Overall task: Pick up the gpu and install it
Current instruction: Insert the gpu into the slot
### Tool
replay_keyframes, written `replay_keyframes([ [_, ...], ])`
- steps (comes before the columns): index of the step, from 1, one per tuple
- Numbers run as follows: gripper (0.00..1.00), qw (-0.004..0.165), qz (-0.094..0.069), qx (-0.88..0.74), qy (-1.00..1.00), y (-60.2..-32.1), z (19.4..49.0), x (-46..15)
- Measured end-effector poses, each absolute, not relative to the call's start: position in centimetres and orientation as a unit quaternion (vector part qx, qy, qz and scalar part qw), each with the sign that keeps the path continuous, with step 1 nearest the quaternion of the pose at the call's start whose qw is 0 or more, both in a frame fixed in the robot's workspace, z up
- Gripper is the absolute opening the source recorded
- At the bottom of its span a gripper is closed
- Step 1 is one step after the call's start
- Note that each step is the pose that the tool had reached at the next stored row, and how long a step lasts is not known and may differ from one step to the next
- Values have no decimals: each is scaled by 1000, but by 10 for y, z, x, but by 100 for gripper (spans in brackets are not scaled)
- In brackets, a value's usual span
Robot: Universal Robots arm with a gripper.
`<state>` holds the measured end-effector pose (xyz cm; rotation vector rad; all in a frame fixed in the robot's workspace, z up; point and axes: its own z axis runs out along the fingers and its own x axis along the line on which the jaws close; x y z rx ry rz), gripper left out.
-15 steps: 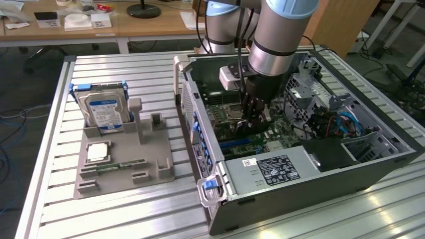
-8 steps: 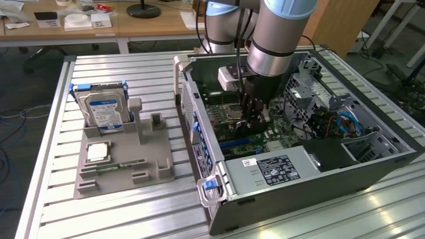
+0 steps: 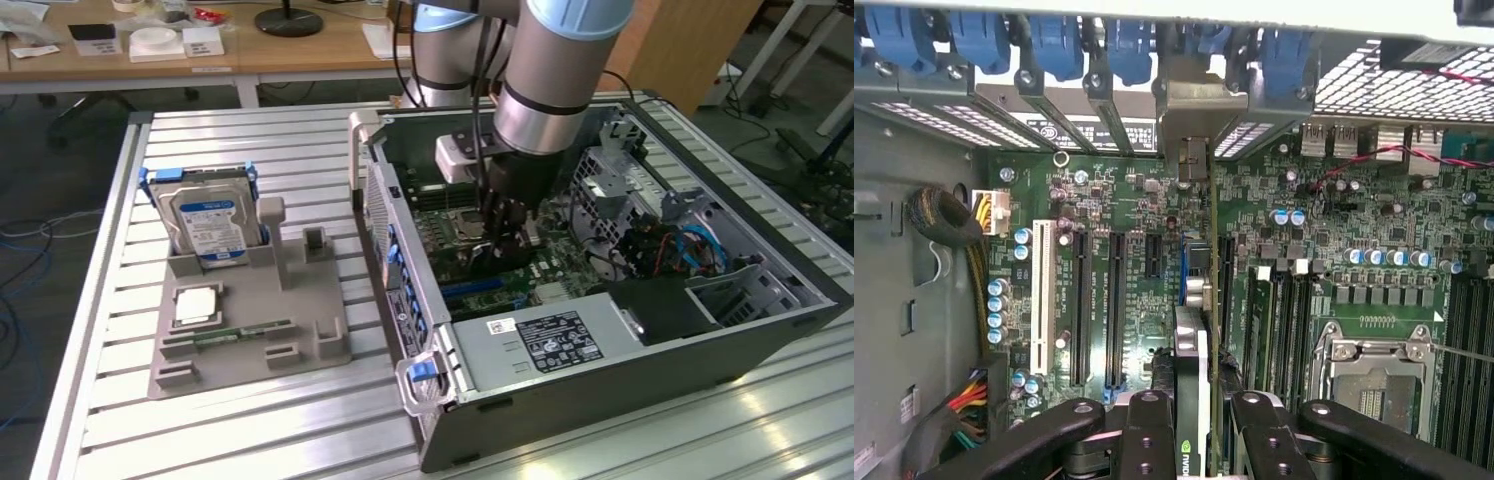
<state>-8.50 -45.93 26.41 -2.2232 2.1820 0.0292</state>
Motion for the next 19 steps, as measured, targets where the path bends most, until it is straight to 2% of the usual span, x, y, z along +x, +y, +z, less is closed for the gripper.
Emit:
replay_keyframes([
  [19, 26, 13, 9, -714, 700, -460, 256, -91],
])
